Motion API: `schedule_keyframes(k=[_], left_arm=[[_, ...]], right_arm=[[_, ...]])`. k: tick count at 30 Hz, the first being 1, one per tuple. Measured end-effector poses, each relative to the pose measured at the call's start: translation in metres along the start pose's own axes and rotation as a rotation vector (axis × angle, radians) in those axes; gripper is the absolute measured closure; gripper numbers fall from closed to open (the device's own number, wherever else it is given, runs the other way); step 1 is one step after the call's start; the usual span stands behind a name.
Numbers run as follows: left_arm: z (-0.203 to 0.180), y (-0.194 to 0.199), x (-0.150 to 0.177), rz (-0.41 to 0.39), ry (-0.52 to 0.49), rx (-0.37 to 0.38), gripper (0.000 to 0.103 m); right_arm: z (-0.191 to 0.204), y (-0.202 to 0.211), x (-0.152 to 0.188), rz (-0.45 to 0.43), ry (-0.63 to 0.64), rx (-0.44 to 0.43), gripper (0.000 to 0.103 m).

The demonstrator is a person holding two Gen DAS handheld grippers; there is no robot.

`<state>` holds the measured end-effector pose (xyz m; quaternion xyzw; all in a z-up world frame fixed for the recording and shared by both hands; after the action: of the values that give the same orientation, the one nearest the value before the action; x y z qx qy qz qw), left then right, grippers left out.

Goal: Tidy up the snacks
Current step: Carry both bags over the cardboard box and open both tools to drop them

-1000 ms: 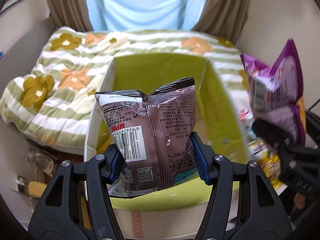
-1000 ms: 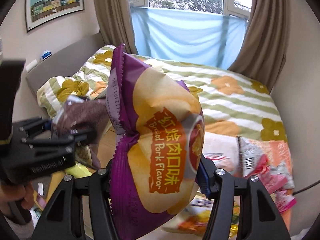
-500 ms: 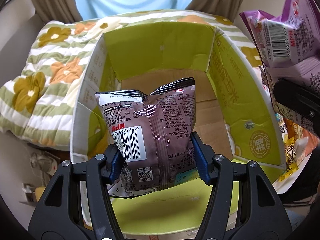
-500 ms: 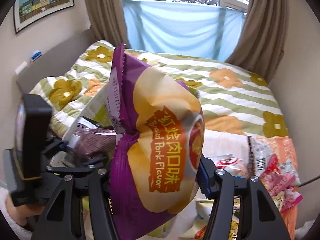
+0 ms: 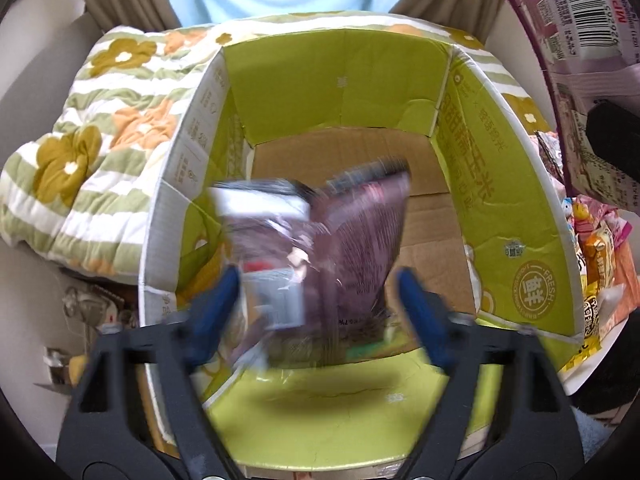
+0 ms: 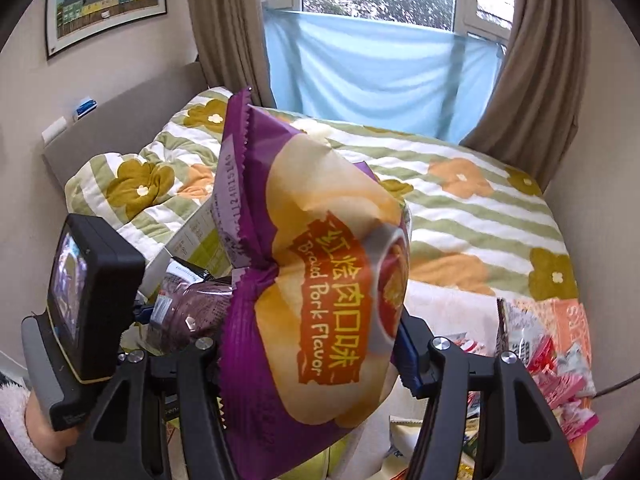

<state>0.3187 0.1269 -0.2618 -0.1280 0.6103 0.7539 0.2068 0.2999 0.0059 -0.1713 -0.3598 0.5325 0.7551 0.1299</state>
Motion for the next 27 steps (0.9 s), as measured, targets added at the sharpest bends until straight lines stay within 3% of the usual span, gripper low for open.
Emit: schedule_keyframes(k=[6,19,21,22,23,25,27], left_arm=[[0.012,0.016,0.002,-0.036,0.027,-0.008,0.007],[0.032,0.019,0.01,-0.015,0.077,-0.012,0.007],[0.034,0.02,0.012,-0.014,0.078,-0.017,0.007],[0.034,0.02,0.012,-0.014,0.079,-0.02,0.007],[0.035,0.02,0.014,-0.014,0.075,-0.028,0.007],[0.036,0.02,0.017,-0.013,0.077,-0.031,0.007],[0.037,0.021,0.019,-0.01,0.079,-0.033,0.007]], right_arm=[[0.004,0.001,-0.003,-0.012,0.003,-0.033,0.047],[0.009,-0.039,0.02,0.102,-0.037,-0.1,0.044],[0.009,-0.046,0.026,0.123,-0.053,-0.106,0.04],[0.007,-0.046,0.028,0.121,-0.061,-0.111,0.03],[0.006,-0.047,0.03,0.119,-0.071,-0.117,0.013],[0.005,-0.048,0.035,0.107,-0.105,-0.138,0.001],[0.002,-0.047,0.039,0.095,-0.13,-0.149,0.001]])
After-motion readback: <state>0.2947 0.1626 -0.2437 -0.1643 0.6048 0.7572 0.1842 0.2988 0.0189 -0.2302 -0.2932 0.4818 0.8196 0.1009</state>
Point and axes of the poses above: each gripper's, at about its wrist camera, not at the fingertips, and y roughly against the way its jaws point, z to its left, x to its underside, the point moved 8 cm from there along -y, roughly the way its jaws point, and after that the axes turned 15 degrees about -x, right-handed, at the moved point
